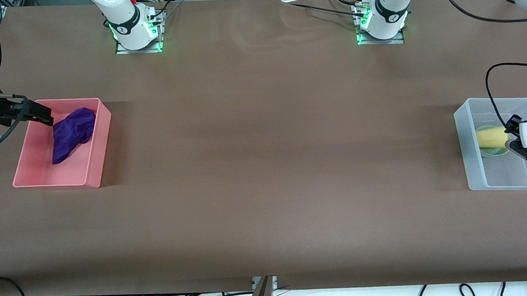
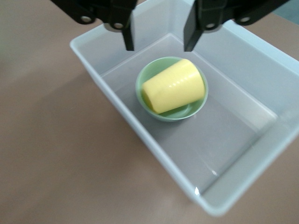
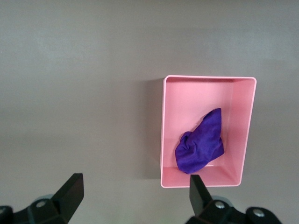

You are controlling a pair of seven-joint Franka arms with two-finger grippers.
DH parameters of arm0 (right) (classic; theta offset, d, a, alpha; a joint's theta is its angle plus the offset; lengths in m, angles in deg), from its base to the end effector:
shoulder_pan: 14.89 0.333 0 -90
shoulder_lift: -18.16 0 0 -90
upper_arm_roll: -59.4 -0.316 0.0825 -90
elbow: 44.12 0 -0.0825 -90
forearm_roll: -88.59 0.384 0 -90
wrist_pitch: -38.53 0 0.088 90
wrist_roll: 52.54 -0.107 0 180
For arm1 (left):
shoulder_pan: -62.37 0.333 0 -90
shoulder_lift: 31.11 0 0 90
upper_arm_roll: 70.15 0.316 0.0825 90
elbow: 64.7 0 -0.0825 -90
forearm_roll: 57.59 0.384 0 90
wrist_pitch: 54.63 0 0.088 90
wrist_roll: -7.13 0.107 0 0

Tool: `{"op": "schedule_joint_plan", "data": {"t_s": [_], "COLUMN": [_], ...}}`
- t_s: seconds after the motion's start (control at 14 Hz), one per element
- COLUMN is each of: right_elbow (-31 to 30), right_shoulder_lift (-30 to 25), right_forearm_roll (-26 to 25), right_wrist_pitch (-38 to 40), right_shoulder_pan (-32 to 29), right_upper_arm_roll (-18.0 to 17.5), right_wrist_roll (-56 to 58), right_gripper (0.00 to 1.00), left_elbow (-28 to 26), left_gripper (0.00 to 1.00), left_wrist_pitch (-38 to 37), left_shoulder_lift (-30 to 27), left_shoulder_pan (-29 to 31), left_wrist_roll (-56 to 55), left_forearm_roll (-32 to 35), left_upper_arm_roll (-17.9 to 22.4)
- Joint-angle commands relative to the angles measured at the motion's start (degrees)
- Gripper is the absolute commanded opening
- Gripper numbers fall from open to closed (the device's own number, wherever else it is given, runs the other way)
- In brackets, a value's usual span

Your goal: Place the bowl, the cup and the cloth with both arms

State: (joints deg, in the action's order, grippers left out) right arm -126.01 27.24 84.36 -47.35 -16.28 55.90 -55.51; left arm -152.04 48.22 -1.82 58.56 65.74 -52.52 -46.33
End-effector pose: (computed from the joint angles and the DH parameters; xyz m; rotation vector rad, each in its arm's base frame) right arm 0.5948 0.0106 0.5940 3.0707 -0.0267 -0.1316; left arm 0.6360 0.1975 0.3708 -2.8052 1.0720 0.5093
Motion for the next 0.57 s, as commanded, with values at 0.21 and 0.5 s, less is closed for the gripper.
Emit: {"op": "schedule_joint_plan", "data": {"t_s": [0.21,0.5], "right_elbow": [0.15,0.15], "right_shoulder_lift": [-0.38,-0.38], "right_forearm_roll": [0.89,0.89], "right_wrist_pitch": [0.63,0.54], "right_shoulder_pan": [-0.37,-0.37], "right_upper_arm_roll": [-0.01,-0.01], "right_wrist_roll": [1.04,1.21], "right_gripper": [1.00,1.00], "left_elbow": [10.07,11.23], "left_gripper": [1.00,1.00], "left_wrist_pitch": [-13.61,-20.91], "left_shoulder_lift": [-3.54,-8.46], "left_shoulder_pan": [-10.24,-20.09], "left_wrist_roll": [-11.11,-34.29], "left_forearm_roll": [-3.92,-7.00], "left_upper_arm_roll": [-1.23,-1.14]}}
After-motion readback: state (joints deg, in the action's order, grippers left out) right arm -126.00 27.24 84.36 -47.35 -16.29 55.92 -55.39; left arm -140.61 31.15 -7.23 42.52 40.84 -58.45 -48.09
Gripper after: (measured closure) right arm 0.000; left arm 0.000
